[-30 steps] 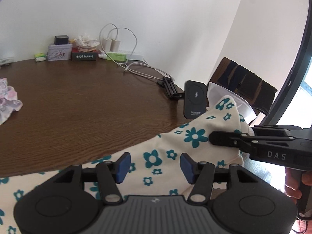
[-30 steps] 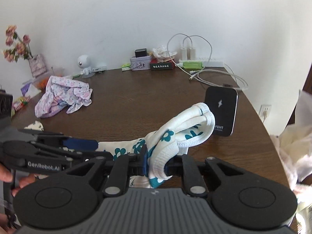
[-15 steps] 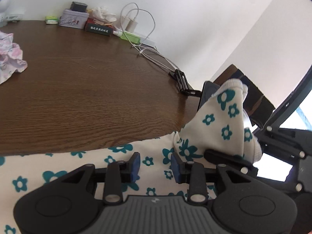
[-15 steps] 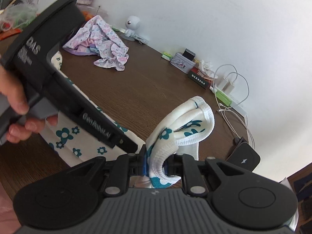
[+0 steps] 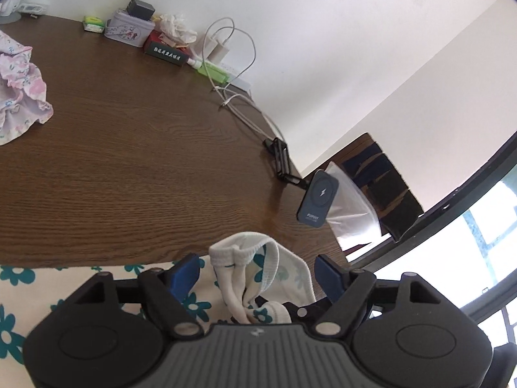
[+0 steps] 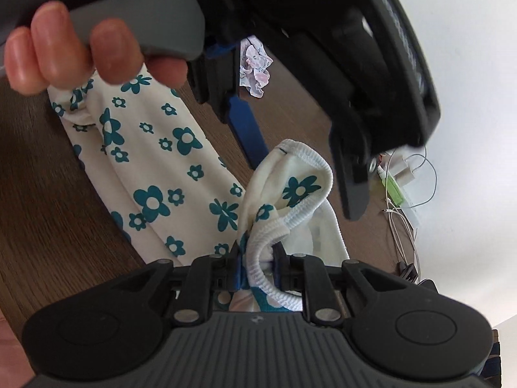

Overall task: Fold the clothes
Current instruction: 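Grasp the white-lined dress end with the right gripper and lift it, then fold the held end over the strip with the right gripper toward the left gripper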

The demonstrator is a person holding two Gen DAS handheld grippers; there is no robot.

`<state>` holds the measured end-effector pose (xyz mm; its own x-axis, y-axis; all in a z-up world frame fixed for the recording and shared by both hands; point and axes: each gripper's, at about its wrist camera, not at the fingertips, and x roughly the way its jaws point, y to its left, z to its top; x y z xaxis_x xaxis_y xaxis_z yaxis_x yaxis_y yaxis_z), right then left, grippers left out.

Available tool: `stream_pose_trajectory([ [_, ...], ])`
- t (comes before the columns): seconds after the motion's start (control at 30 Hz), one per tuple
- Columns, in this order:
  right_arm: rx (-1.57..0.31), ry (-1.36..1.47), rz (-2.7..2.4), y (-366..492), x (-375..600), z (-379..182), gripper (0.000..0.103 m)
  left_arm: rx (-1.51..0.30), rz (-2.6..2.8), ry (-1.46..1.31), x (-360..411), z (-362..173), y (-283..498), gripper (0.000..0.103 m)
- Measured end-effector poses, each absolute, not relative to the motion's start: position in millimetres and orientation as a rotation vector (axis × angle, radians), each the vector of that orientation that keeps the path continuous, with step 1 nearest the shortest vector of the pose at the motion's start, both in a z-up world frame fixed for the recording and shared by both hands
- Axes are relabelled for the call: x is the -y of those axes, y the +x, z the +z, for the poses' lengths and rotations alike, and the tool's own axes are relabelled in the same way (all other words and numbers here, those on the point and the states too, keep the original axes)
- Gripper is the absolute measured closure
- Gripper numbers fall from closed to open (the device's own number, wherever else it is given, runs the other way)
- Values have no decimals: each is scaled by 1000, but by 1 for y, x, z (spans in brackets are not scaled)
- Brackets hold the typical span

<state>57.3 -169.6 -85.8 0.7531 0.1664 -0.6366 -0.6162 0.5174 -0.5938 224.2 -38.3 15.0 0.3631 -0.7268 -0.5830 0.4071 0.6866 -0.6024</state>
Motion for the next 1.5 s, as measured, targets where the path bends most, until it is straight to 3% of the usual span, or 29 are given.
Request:
stream_pose_trajectory([
  [0.03,-549,-917,495,56,169,-87,87,-959,-738,-378,43,10,226,34],
  [0.07,-547,-913,495,55,169,-88,86,-971,-727,-375,47,5,229,48],
  [0.13,-543,-907,496,52,169,-89,84,-1002,-723,-372,53,-4,235,63],
  [0.17,-539,-894,506,50,171,-88,82,-1010,-725,-370,55,-8,237,77],
  [0.23,-535,-850,542,44,176,-85,63,-1016,-731,-379,54,-15,239,85],
  [0.27,-534,-824,573,39,181,-82,60,-1017,-735,-388,53,-17,239,88],
  [0.33,-529,-762,628,28,193,-74,48,-1011,-739,-394,49,-18,240,88],
  [0.4,-533,-655,663,22,214,-61,43,-1006,-732,-393,45,-19,241,89],
  [0.57,-531,-308,659,35,278,-31,41,-1015,-723,-415,37,-26,243,88],
  [0.67,-556,-186,597,70,299,-34,50,-1016,-717,-436,34,-29,243,88],
  [0.73,-580,-152,599,90,303,-47,72,-1016,-712,-449,33,-32,242,88],
  [0.77,-590,-143,606,101,302,-55,75,-1016,-710,-453,32,-33,242,88],
  [0.9,-610,-169,622,110,287,-84,79,-1016,-700,-463,27,-36,238,88],
  [1.03,-611,-246,628,97,278,-99,79,-977,-679,-474,16,-25,232,79],
  [1.17,-587,-289,619,91,272,-96,79,-831,-642,-389,12,12,220,57],
  [1.23,-559,-355,609,85,264,-95,79,-772,-674,-356,17,32,214,57],
  [1.33,-542,-401,599,82,258,-96,79,-756,-779,-277,47,47,209,59],
  [1.4,-539,-402,596,83,256,-98,79,-783,-837,-191,75,45,209,76],
  [1.5,-527,-418,586,79,253,-99,79,-849,-871,-87,110,27,212,90],
])
